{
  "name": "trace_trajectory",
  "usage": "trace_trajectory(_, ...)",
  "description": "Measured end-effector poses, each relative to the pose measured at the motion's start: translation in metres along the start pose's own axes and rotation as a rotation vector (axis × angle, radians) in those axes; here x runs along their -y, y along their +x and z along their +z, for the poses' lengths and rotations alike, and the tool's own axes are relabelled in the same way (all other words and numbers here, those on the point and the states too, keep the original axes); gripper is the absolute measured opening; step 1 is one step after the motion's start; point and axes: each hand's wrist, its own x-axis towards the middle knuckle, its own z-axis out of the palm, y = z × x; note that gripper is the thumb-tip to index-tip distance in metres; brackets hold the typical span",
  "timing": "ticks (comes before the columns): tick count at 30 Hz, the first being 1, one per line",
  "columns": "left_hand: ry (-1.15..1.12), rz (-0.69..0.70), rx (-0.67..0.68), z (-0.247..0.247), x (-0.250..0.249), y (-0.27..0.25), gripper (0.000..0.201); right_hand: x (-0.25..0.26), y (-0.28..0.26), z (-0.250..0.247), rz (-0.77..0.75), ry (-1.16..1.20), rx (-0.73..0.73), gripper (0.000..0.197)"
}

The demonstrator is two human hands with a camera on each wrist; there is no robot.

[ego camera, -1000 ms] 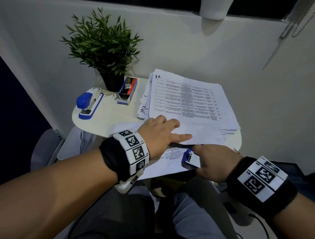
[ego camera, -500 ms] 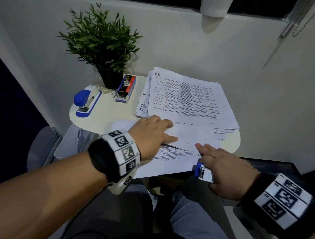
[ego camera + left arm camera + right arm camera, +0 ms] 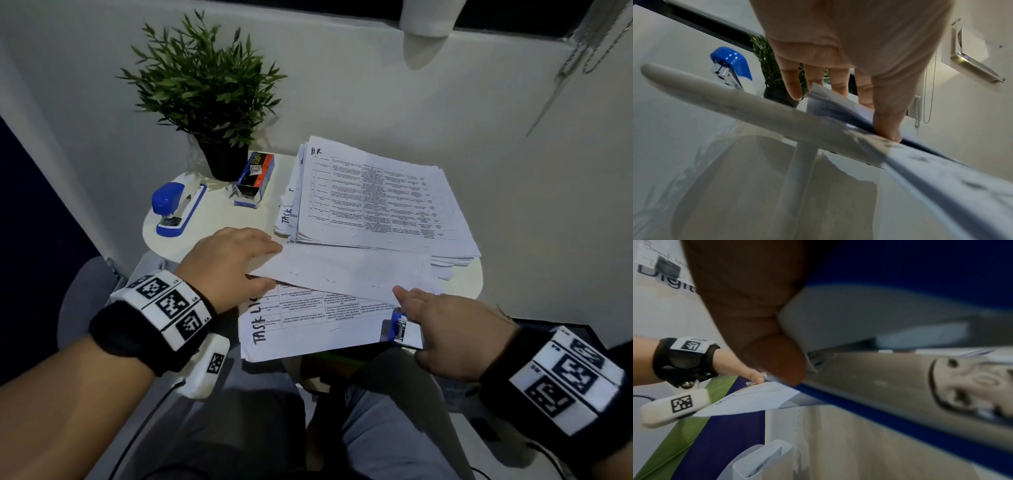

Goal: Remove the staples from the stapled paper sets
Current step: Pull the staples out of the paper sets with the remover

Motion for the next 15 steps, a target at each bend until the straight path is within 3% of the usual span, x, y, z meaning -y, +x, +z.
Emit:
trace_trajectory(4, 0.116, 0.034, 0.071, -0.002, -0.003, -0.002, 0.069, -0.008, 0.002, -0.001, 0.054, 0.127, -0.026, 0.078)
trace_trajectory(8, 0.207, 0.059, 0.067, -0.006, -0.007, 0.001, 0.063, -0.008, 0.005, -0.021, 0.071, 0.234, -0.164, 0.036)
trace_trajectory(9, 0.198, 0.053, 0.039, -0.008, -0.007, 0.001, 0.057, -0.006, 0.005, -0.028, 0.080, 0.272, -0.215, 0.035)
trace_trajectory(12, 0.121, 0.003, -0.060, -0.016, 0.001, -0.006, 0.040, -0.002, 0.008, -0.045, 0.058, 0.480, -0.487, 0.031)
trace_trajectory(15, 0.006, -0.072, -0.190, -0.034, 0.014, -0.023, 0.044, 0.007, 0.014, -0.055, -0.005, 0.798, -0.812, 0.029)
